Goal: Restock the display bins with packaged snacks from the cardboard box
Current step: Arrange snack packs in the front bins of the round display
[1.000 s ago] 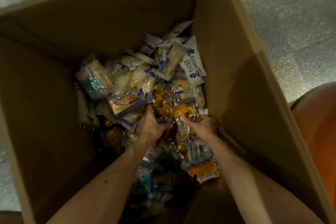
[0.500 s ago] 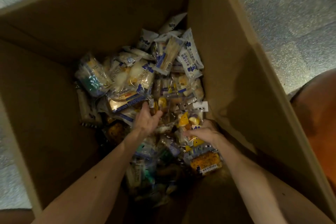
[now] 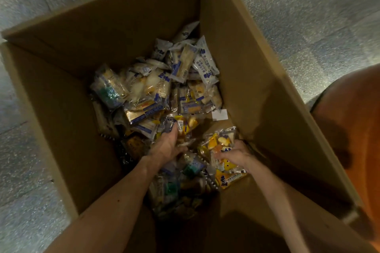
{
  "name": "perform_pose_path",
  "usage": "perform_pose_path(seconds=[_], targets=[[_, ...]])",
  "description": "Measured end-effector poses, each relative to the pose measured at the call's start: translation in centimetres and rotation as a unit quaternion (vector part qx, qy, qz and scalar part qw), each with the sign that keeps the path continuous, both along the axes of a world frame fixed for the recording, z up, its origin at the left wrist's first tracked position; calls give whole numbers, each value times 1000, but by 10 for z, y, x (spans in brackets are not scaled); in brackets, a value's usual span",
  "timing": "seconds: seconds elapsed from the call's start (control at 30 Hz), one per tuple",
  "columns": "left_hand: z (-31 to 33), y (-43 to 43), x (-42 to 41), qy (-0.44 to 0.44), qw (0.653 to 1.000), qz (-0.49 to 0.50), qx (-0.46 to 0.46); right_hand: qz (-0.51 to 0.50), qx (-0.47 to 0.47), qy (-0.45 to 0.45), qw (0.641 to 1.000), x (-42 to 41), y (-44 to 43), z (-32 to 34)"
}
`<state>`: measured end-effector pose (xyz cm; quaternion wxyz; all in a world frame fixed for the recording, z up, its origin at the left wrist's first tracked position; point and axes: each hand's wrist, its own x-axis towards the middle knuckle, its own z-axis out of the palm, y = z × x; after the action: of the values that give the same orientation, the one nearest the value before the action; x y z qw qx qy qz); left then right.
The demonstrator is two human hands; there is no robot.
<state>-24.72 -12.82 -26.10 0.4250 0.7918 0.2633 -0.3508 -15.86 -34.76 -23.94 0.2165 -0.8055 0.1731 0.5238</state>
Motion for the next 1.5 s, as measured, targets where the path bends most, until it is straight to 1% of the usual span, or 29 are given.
perform_pose_path(seconds=[0.1, 0.2, 0.27, 0.37, 0.47, 0.57, 0.63, 0.77, 0.87, 0.93, 1.03, 1.17, 1.2, 1.23, 1.33, 1.47, 1.5], targets=[[22, 12, 4, -31, 999, 23, -18, 27, -6, -15, 999, -12, -5, 26], [62, 21, 9, -85, 996, 0, -37, 83, -28, -57, 994, -29, -14, 62], [100, 25, 9, -112, 992, 12, -63, 116, -22, -88, 989, -41, -20, 96], [166, 26, -7, -157, 986, -8, -61, 160, -13, -119, 980, -56, -27, 147], [239, 24, -44, -194, 977, 23, -84, 191, 18, -155, 969, -65, -25, 193], [313, 16, -104, -227, 962, 82, -126, 194, 111, -193, 955, -73, -14, 233], [357, 7, -152, -256, 952, 112, -124, 203, 176, -220, 938, -83, -1, 263], [426, -27, -268, -304, 927, 192, -102, 278, 294, -242, 882, -144, 24, 346], [465, -63, -359, -325, 908, 258, -64, 318, 390, -233, 832, -206, 34, 393], [488, -85, -421, -342, 889, 304, -31, 353, 439, -212, 799, -252, 47, 416], [516, -128, -519, -349, 850, 394, 29, 407, 498, -150, 751, -334, 66, 442], [542, -203, -640, -356, 767, 524, 98, 473, 562, -87, 673, -468, 82, 469], [545, -224, -668, -356, 745, 552, 115, 495, 575, -68, 648, -504, 81, 473], [547, -245, -695, -356, 721, 581, 129, 513, 581, -39, 630, -541, 77, 476], [544, -309, -774, -347, 653, 656, 152, 548, 600, 52, 581, -649, 47, 485], [529, -403, -855, -323, 565, 744, 151, 597, 580, 143, 536, -772, -19, 477], [521, -427, -873, -315, 548, 761, 145, 608, 567, 159, 533, -798, -38, 469]])
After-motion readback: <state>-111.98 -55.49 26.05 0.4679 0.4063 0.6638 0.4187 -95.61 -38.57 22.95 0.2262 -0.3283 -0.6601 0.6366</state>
